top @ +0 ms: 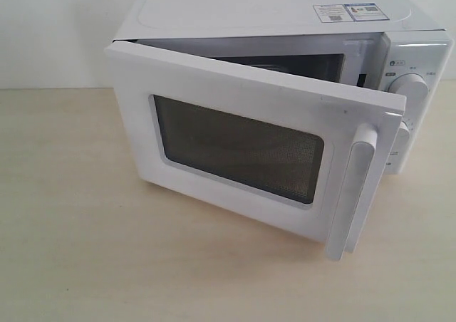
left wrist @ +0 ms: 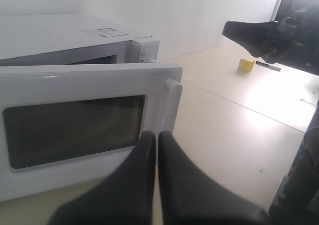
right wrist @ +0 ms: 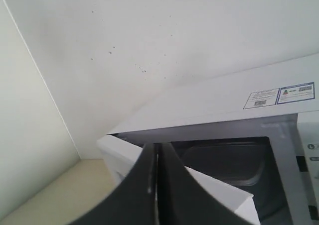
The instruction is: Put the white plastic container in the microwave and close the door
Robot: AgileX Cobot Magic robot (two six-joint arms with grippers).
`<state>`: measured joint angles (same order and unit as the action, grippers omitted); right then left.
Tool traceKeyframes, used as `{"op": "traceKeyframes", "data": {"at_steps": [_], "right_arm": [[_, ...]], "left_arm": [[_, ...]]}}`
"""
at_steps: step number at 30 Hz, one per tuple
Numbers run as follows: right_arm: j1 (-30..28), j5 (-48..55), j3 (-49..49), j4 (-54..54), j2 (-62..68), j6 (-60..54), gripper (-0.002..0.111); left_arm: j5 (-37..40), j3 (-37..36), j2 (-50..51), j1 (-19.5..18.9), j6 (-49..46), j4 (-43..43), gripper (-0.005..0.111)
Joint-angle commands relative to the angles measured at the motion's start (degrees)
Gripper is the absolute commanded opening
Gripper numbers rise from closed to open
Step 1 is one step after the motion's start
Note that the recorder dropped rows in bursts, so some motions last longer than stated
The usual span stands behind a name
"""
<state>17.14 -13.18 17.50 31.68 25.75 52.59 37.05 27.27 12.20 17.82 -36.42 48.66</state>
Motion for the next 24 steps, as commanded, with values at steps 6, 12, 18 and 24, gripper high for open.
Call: {"op": "traceKeyframes", "data": {"at_steps": [6, 12, 18, 24], "right_arm": [[0.1, 8.9, 0.4, 9.3, 1.4, -5.1, 0.000], [0.1, 18.1, 2.1, 4.3, 2.4, -13.6, 0.000], [0.1, 40.0, 8.4, -13.3, 4.1, -30.6, 0.000], [0.1, 59.8, 13.0, -29.1, 4.1, -30.6, 0.000]], "left_arm": [[-0.6, -0.3, -0.2, 0.2, 0.4, 0.0, 0.004], [-0.6, -0.3, -0.2, 0.2, 0.4, 0.0, 0.004], [-0.6, -0.3, -0.2, 0.2, 0.4, 0.0, 0.004], [-0.6, -0.3, -0.2, 0.2, 0.4, 0.0, 0.004]]}}
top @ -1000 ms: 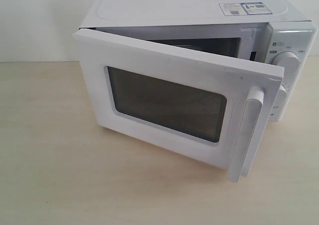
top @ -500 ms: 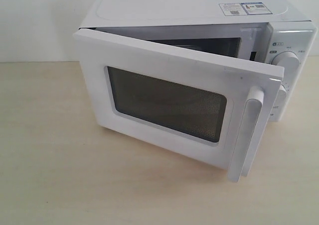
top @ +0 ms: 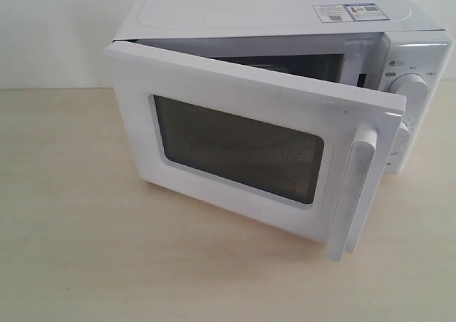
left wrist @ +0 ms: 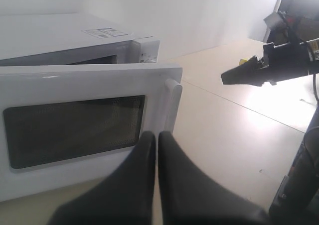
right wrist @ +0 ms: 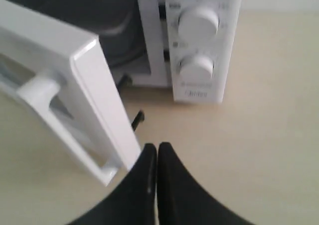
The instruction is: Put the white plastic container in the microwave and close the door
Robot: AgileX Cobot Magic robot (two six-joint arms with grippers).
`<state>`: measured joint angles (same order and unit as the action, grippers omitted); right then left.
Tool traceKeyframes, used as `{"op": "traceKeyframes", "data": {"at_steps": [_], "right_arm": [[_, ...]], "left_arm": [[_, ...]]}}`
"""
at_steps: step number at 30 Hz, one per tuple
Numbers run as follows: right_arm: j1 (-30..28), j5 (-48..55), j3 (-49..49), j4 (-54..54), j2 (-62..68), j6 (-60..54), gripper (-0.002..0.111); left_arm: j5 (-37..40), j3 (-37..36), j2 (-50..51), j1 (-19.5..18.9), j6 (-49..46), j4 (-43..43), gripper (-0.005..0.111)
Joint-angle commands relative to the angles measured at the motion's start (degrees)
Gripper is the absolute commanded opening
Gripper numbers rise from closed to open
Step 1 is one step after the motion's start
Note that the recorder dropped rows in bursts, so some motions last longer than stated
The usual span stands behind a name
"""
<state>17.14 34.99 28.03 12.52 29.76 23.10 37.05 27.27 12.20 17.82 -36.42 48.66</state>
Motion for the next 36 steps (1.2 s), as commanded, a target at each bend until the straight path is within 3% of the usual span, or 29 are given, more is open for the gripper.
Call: {"op": "traceKeyframes", "data": {"at_steps": [1, 5, 15, 30, 36], "right_arm": [[0.1, 13.4, 2.5, -12.2, 0.1, -1.1, 0.000], [0.1, 17.0, 2.5, -18.8, 0.2, -4.0, 0.000], [0.1, 11.6, 3.8, -43.8, 4.7, -37.9, 0.000], [0.1, -7.3, 5.4, -65.2, 18.1, -57.4, 0.000], [0.1, -11.1, 9.7, -66.0, 26.1, -57.9, 0.000]], "left_arm": [[-0.9, -0.3, -0.2, 0.2, 0.4, 0.0, 0.004], [-1.3, -0.3, -0.2, 0.2, 0.4, 0.0, 0.004], [-1.3, -0.3, -0.2, 0.2, 0.4, 0.0, 0.004], [-1.3, -0.3, -0.2, 0.2, 0.4, 0.0, 0.004], [-1.3, -0.3, -0.2, 0.2, 0.4, 0.0, 0.004]]}}
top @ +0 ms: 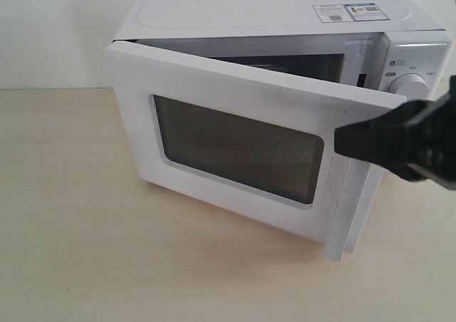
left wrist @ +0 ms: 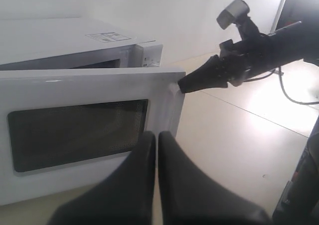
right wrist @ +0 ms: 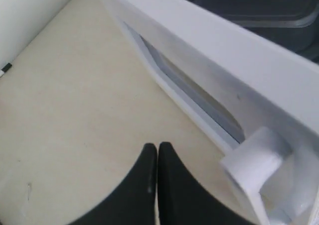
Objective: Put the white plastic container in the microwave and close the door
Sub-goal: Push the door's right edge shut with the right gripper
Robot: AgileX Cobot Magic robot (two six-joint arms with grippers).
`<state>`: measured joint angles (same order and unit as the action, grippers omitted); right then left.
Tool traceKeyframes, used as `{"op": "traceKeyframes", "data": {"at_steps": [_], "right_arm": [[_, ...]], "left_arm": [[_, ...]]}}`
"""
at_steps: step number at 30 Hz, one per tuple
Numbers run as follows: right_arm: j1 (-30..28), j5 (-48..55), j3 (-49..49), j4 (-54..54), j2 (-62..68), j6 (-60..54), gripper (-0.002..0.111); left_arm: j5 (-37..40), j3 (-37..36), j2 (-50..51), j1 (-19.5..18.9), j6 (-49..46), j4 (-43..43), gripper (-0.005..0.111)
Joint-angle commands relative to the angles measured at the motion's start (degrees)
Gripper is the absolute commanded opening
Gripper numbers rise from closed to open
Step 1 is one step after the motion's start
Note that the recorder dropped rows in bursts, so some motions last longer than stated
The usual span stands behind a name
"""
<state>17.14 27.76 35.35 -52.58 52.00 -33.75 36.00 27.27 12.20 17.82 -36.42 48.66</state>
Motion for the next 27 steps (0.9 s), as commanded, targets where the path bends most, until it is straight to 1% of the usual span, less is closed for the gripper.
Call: {"op": "traceKeyframes", "data": {"at_steps": [1, 10, 15, 20, 21, 23, 27], "right_arm": [[0.1, -5.6, 2.7, -0.9, 4.8, -1.1, 0.000], [0.1, -16.4, 3.4, 1.8, 11.5, -1.1, 0.000], [0.1, -26.9, 3.5, 1.9, 13.6, -1.3, 0.000], [0.1, -33.6, 3.5, 1.9, 14.9, -1.5, 0.000], [0.1, -33.8, 3.5, 1.9, 14.9, -1.5, 0.000], [0.1, -30.7, 4.2, 1.9, 14.8, 0.3, 0.000], [0.2, -24.2, 5.3, 1.7, 14.7, 0.3, 0.000]], "left_arm": [[-0.2, -0.3, -0.2, 0.2, 0.4, 0.0, 0.004], [-0.2, -0.3, -0.2, 0.2, 0.4, 0.0, 0.004], [-0.2, -0.3, -0.2, 0.2, 0.2, 0.0, 0.004], [-0.2, -0.3, -0.2, 0.2, 0.2, 0.0, 0.004], [-0.2, -0.3, -0.2, 0.2, -0.4, 0.0, 0.004], [-0.2, -0.3, -0.2, 0.2, -1.7, 0.0, 0.004], [-0.2, -0.3, -0.2, 0.2, -2.1, 0.0, 0.004]]}}
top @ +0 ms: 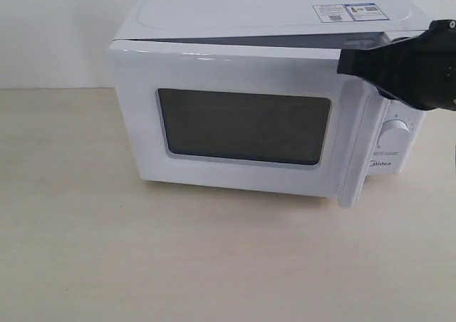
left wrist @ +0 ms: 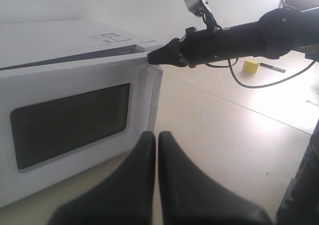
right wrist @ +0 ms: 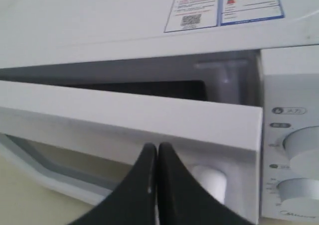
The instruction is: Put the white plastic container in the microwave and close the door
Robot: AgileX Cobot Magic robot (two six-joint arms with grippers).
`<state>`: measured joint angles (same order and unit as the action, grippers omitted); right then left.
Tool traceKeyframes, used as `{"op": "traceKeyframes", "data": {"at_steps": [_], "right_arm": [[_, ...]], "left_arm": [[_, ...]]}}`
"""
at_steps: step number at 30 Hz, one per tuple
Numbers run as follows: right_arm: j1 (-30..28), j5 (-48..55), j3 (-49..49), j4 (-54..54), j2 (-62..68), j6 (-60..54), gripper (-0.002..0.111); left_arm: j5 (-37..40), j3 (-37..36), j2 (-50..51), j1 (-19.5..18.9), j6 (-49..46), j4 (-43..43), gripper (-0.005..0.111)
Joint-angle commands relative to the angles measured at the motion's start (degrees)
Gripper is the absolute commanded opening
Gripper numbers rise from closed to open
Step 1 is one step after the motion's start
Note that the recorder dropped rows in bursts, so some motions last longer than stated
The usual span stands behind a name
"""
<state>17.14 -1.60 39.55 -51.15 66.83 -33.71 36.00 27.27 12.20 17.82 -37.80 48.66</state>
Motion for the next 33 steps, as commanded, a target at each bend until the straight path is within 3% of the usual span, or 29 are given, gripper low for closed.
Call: {"op": "traceKeyframes", "data": {"at_steps": [1, 13, 33], "right_arm": [[0.6, 5.7, 1.1, -0.1, -0.1, 0.4, 0.000], [14.1, -7.7, 1.1, -1.0, 2.0, 0.4, 0.000], [14.4, -27.7, 1.1, -3.6, 12.3, 0.9, 0.000]], "left_arm": [[-0.2, -0.3, -0.2, 0.2, -0.7, 0.0, 0.004], [-0.2, -0.3, -0.2, 0.2, -0.7, 0.0, 0.004], [-0.2, -0.3, -0.2, 0.2, -0.7, 0.0, 0.004]]}}
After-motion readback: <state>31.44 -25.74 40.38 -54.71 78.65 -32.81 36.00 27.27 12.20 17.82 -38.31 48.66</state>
